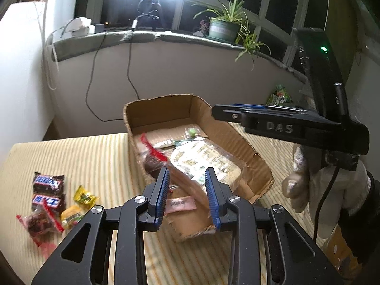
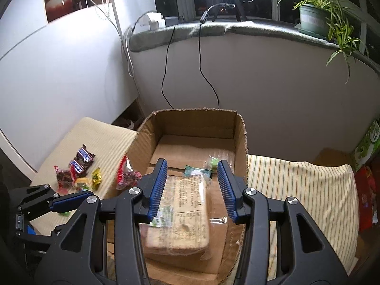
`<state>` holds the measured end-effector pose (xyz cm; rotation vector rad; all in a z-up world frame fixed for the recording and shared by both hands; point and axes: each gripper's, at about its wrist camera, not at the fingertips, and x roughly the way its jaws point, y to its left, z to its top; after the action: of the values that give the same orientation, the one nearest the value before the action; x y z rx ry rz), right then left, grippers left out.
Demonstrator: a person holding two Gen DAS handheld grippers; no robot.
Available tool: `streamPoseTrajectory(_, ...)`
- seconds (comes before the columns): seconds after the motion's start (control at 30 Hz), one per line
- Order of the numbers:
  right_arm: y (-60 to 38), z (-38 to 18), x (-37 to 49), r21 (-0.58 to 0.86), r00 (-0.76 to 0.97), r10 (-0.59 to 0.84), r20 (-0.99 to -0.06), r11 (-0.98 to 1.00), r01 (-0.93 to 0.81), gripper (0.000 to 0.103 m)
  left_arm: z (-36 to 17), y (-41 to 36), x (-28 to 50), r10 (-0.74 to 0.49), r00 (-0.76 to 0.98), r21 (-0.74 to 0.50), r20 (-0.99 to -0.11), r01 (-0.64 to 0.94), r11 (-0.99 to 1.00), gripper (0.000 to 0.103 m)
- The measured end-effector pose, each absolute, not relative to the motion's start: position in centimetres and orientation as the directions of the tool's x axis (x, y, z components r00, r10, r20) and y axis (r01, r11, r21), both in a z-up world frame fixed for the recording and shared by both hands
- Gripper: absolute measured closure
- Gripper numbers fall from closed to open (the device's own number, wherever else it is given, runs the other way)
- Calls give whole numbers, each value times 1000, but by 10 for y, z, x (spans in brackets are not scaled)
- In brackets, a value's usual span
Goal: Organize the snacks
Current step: 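Open the right gripper to drop the mint while left gripper releases pink candy, then move both tools from the box back over the snack pile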
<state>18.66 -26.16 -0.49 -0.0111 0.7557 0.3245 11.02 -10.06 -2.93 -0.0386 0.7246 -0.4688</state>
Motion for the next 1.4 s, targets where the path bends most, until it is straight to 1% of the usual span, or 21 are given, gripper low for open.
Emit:
streamPoseTrajectory(0.1,-258,1,174,117,703,304,-643,946,-303,57,-26,-86,102,-413,662,-193,-625,381,904,74)
streamPoseTrajectory(0.2,-249,6,162,125,696,336,-635,933,-336,57,-24,-71,94,-397,673,-191,-624,362,913,74)
streamPoseTrajectory(0.27,-242,8,154,122,688,346,-638,927,-354,47,-23,-56,87,-381,683,-193,-623,338,921,72)
streamPoseTrajectory(0.3,-238,9,150,120,685,351,-639,925,-361,41,-22,-50,84,-372,690,-193,-621,325,926,66)
streamPoseTrajectory(0.33,-234,11,145,118,686,355,-636,923,-367,39,-21,-43,81,-364,696,-194,-619,313,930,63)
streamPoseTrajectory(0.37,-230,13,139,116,688,359,-630,920,-374,39,-21,-33,77,-351,705,-194,-617,296,935,59)
streamPoseTrajectory(0.67,-189,27,94,137,656,452,-604,870,-474,39,-20,57,55,-239,746,-221,-621,126,967,55)
streamPoseTrajectory(0.8,-160,23,79,131,612,492,-619,833,-538,39,-24,87,51,-191,752,-218,-631,64,974,55)
streamPoseTrajectory(0.93,-126,8,67,110,568,504,-651,803,-586,39,-34,111,48,-166,745,-226,-646,21,974,55)
streamPoseTrajectory(1.07,-97,-18,66,115,516,493,-701,792,-599,39,-45,124,49,-174,737,-247,-653,10,969,55)
streamPoseTrajectory(1.2,-80,-42,70,147,472,480,-739,799,-583,48,-56,129,51,-204,728,-269,-654,29,963,55)
streamPoseTrajectory(1.4,-69,-67,82,162,458,433,-776,840,-518,48,-67,124,62,-258,707,-293,-658,75,953,55)
